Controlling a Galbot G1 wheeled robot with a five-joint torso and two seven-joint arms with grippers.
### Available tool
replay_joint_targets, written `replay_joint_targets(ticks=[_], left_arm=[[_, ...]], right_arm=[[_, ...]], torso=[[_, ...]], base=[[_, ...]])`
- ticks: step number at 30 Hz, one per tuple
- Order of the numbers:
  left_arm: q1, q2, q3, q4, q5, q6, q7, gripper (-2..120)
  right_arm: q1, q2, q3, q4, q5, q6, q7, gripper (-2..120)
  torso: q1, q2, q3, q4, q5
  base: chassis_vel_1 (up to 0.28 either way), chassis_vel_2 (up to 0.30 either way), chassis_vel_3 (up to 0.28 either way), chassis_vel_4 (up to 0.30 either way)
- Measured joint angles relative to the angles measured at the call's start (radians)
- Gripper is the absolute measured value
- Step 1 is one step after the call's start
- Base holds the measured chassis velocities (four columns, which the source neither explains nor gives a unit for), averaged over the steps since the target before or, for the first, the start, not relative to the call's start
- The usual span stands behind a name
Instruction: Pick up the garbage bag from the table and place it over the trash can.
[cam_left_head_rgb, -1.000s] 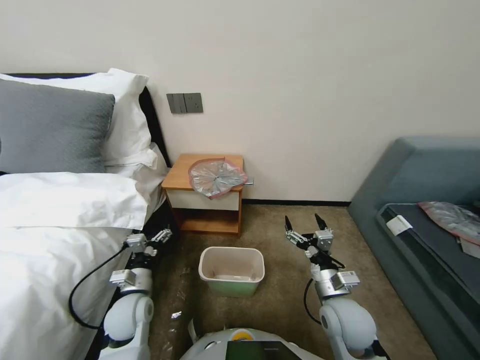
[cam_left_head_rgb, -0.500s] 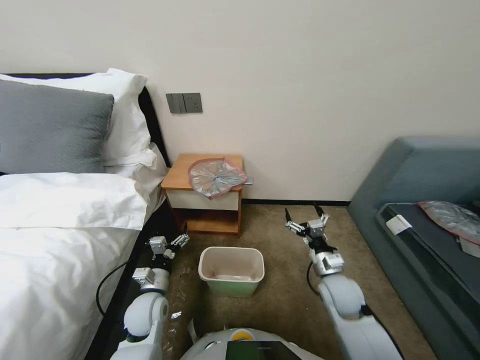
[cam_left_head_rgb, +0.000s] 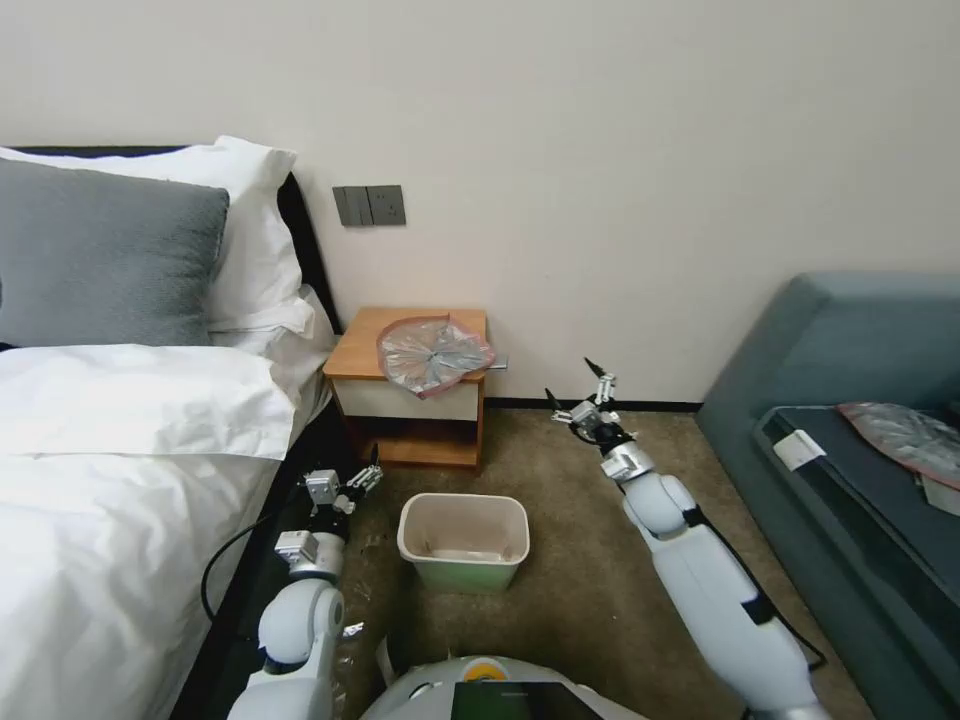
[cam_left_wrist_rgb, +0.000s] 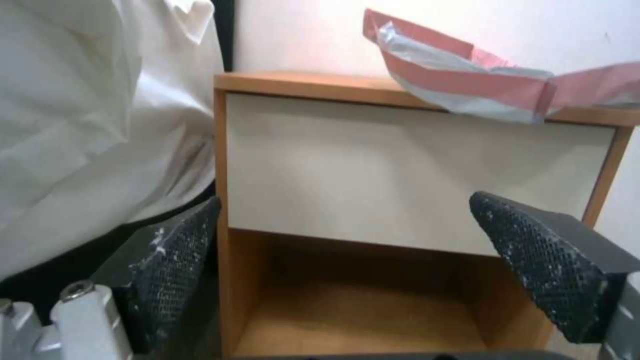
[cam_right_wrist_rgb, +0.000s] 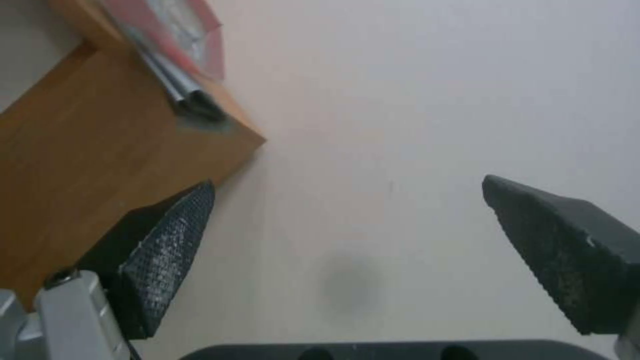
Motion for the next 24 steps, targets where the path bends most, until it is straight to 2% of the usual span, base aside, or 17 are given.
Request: replay_joint_targets(ticks=[8, 11, 18, 24], left_arm=[[0.001, 0.009, -0.003, 0.021, 0.001, -0.002, 0.000, 96], [-0.001, 0.009, -0.001, 0.022, 0.004, -0.003, -0.001, 96], [0.000, 0.006, 0.006, 0.010, 0.007, -0.003, -0.005, 96], [0.002, 0.006, 0.002, 0.004, 0.007, -0.001, -0.010, 97]], right_arm=[[0.106, 0.002, -0.069, -0.092, -0.106, 0.063, 0.000, 100], [0.203, 0.012, -0.106, -0.180, -0.184, 0.142, 0.000, 100], [0.321, 0.038, -0.157, -0.300, -0.282, 0.226, -0.001, 100], [0.376, 0.060, -0.173, -0.378, -0.346, 0.264, -0.004, 100]], torso=[[0.000, 0.000, 0.000, -0.0001, 0.0000], [0.000, 0.000, 0.000, 0.0003, 0.0000], [0.000, 0.000, 0.000, 0.0001, -0.0001], [0.000, 0.000, 0.000, 0.0002, -0.0001]], base=[[0.000, 0.000, 0.000, 0.000], [0.000, 0.000, 0.000, 0.000], [0.000, 0.000, 0.000, 0.000], [0.000, 0.000, 0.000, 0.000]])
